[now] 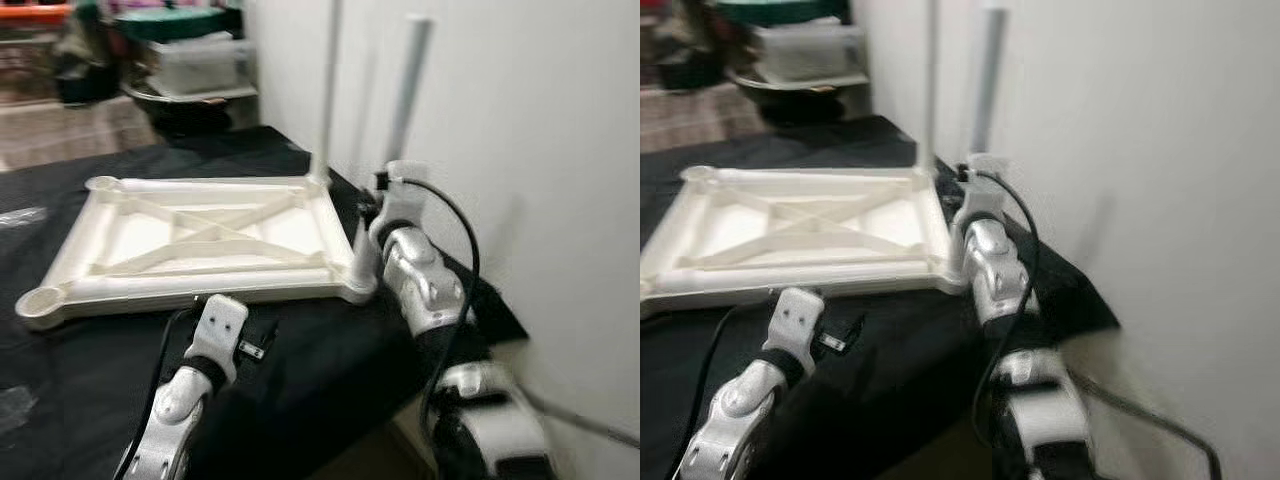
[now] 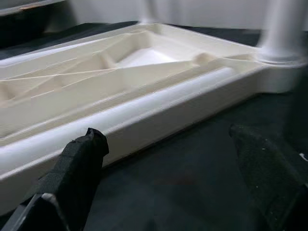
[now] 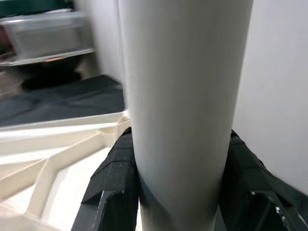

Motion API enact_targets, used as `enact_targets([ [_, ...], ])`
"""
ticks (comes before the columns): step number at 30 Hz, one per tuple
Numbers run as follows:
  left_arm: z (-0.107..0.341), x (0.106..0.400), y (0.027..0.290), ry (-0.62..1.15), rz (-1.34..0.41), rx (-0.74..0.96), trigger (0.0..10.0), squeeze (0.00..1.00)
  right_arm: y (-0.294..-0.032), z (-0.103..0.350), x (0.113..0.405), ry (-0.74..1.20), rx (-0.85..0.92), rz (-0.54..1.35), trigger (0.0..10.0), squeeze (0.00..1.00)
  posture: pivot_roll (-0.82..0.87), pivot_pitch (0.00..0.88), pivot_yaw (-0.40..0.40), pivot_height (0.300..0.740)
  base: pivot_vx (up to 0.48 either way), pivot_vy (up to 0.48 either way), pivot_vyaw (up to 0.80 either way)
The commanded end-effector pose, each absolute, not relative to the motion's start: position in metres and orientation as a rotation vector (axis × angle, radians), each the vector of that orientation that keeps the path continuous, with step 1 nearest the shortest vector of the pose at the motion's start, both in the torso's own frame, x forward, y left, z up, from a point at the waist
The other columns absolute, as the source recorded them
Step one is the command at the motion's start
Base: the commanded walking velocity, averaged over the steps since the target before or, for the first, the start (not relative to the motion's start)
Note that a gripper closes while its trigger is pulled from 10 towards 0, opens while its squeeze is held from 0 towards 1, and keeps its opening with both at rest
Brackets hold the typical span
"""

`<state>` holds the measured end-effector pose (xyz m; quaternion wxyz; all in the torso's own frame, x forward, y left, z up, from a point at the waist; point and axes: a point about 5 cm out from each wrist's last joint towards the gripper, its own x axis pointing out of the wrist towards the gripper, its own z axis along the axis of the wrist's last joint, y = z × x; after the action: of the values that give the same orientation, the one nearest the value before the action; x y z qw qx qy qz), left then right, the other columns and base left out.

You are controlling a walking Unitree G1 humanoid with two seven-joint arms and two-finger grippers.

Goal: Building children table

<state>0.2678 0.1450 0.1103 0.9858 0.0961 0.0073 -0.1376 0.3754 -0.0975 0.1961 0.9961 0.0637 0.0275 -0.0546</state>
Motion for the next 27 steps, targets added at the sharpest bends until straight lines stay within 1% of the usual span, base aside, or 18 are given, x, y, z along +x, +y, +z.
enact_targets([
  [1, 0.11, 0.27, 0.14, 0.02, -0.301, 0.196, 10.0, 0.0, -0.083, 0.16, 0.362, 0.245, 0.173, -0.065, 10.0, 0.0, 0.1, 0.0, -0.069, 0.74, 0.0, 0.0, 0.0],
  [3, 0.11, 0.27, 0.139, 0.019, -0.308, 0.197, 10.0, 0.0, -0.075, 0.172, 0.361, 0.172, 0.205, 0.024, 10.0, 0.0, 0.1, 0.0, -0.069, 0.74, 0.0, 0.0, 0.0],
  [4, 0.11, 0.271, 0.139, 0.019, -0.309, 0.197, 10.0, 0.0, -0.079, 0.176, 0.361, 0.139, 0.205, 0.038, 10.0, 0.56, 0.1, 0.0, -0.069, 0.74, 0.0, 0.0, 0.0],
  [5, 0.11, 0.271, 0.139, 0.019, -0.309, 0.197, 10.0, 0.0, -0.079, 0.176, 0.361, 0.139, 0.205, 0.038, 10.0, 0.56, 0.1, 0.0, -0.069, 0.74, 0.0, 0.0, 0.0],
  [6, 0.11, 0.271, 0.14, 0.018, -0.308, 0.198, 10.0, 0.0, -0.082, 0.18, 0.363, 0.116, 0.205, 0.087, 10.0, 1.0, 0.1, 0.0, -0.069, 0.74, 0.0, 0.0, 0.0],
  [9, 0.11, 0.271, 0.141, 0.017, -0.303, 0.197, 10.0, 0.0, -0.092, 0.189, 0.37, 0.078, 0.196, 0.247, 10.0, 1.0, 0.09, 0.0, -0.073, 0.74, 0.0, 0.0, 0.0],
  [10, 0.11, 0.271, 0.141, 0.017, -0.301, 0.195, 10.0, 0.0, -0.095, 0.194, 0.37, 0.076, 0.193, 0.361, 10.0, 0.0, 0.09, 0.0, -0.071, 0.74, 0.0, 0.0, 0.0],
  [11, 0.11, 0.271, 0.14, 0.018, -0.301, 0.194, 10.0, 0.0, -0.099, 0.199, 0.368, 0.059, 0.196, 0.499, 10.0, 0.0, 0.09, 0.0, -0.071, 0.74, 0.0, 0.0, 0.0],
  [12, 0.11, 0.271, 0.14, 0.018, -0.301, 0.194, 10.0, 0.0, -0.099, 0.199, 0.368, 0.059, 0.196, 0.499, 10.0, 0.0, 0.09, 0.0, -0.071, 0.74, 0.0, 0.0, 0.0],
  [13, 0.109, 0.27, 0.14, 0.019, -0.304, 0.194, 10.0, 0.0, -0.108, 0.202, 0.36, 0.05, 0.146, 0.687, 10.0, 0.0, 0.08, 0.0, -0.07, 0.74, 0.0, 0.0, 0.0],
  [15, 0.109, 0.27, 0.139, 0.02, -0.305, 0.194, 10.0, 0.0, -0.111, 0.201, 0.355, 0.055, 0.105, 0.737, 10.0, 0.0, 0.08, 0.0, -0.07, 0.74, 0.0, 0.0, 0.0],
  [16, 0.109, 0.27, 0.139, 0.02, -0.307, 0.194, 10.0, 0.0, -0.119, 0.195, 0.355, 0.071, 0.035, 0.758, 4.5, 0.0, 0.08, 0.0, -0.068, 0.74, 0.0, 0.0, 0.0],
  [17, 0.109, 0.27, 0.139, 0.02, -0.307, 0.194, 10.0, 0.0, -0.119, 0.195, 0.355, 0.071, 0.035, 0.758, 4.5, 0.0, 0.08, 0.0, -0.068, 0.74, 0.0, 0.0, 0.0],
  [18, 0.109, 0.271, 0.139, 0.019, -0.31, 0.195, 10.0, 0.0, -0.134, 0.186, 0.364, 0.145, -0.033, 0.664, 0.0, 0.0, 0.09, 0.0, -0.069, 0.74, 0.0, 0.0, 0.0],
  [21, 0.11, 0.272, 0.139, 0.018, -0.31, 0.196, 10.0, 0.0, -0.138, 0.183, 0.368, 0.169, -0.052, 0.621, 0.0, 0.0, 0.09, 0.0, -0.069, 0.74, 0.0, 0.0, 0.0],
  [25, 0.11, 0.271, 0.14, 0.014, -0.307, 0.198, 10.0, 0.0, -0.137, 0.19, 0.383, 0.103, 0.142, 0.108, 0.0, 0.0, 0.09, 0.0, -0.071, 0.74, 0.0, 0.0, 0.0],
  [26, 0.11, 0.271, 0.14, 0.014, -0.307, 0.198, 10.0, 0.0, -0.137, 0.19, 0.383, 0.103, 0.142, 0.108, 0.0, 0.0, 0.09, 0.0, -0.071, 0.74, 0.0, 0.0, 0.0],
  [27, 0.11, 0.271, 0.14, 0.015, -0.307, 0.199, 10.0, 0.0, -0.135, 0.186, 0.38, 0.11, 0.19, -0.011, 0.0, 0.0, 0.09, 0.0, -0.071, 0.74, 0.0, 0.0, 0.0],
])
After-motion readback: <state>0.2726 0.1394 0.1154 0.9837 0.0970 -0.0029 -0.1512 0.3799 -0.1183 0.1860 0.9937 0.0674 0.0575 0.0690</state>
